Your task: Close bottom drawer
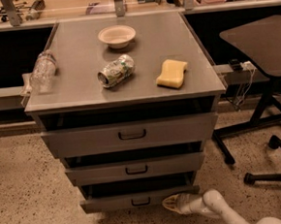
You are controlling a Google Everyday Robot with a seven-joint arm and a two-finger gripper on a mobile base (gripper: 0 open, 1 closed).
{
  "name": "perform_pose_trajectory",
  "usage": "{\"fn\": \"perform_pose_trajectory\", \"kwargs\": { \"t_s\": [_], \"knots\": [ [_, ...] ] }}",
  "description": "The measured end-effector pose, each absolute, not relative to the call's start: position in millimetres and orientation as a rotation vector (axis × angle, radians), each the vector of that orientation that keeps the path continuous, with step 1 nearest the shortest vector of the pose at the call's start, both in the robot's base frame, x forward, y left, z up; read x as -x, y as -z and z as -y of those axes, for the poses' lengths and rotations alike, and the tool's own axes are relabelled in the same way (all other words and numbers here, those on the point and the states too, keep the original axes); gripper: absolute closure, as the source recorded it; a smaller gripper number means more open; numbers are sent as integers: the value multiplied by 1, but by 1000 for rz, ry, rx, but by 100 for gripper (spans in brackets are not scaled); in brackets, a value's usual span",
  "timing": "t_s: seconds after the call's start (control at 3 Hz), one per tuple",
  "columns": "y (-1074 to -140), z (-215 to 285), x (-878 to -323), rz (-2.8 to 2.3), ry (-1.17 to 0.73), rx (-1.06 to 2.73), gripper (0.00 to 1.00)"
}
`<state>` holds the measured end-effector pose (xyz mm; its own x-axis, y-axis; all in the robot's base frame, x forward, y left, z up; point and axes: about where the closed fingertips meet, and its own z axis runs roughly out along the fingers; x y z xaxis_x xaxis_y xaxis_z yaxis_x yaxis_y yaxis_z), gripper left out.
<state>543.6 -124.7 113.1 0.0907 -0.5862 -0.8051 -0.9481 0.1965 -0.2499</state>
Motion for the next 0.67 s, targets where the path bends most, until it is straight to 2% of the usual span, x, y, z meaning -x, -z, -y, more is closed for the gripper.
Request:
{"fn": "perform_pose_trajectory", "kwargs": {
  "t_s": [0.67],
  "knots": [
    [-113,125,-544,-1597,-521,1491,4]
  ]
}}
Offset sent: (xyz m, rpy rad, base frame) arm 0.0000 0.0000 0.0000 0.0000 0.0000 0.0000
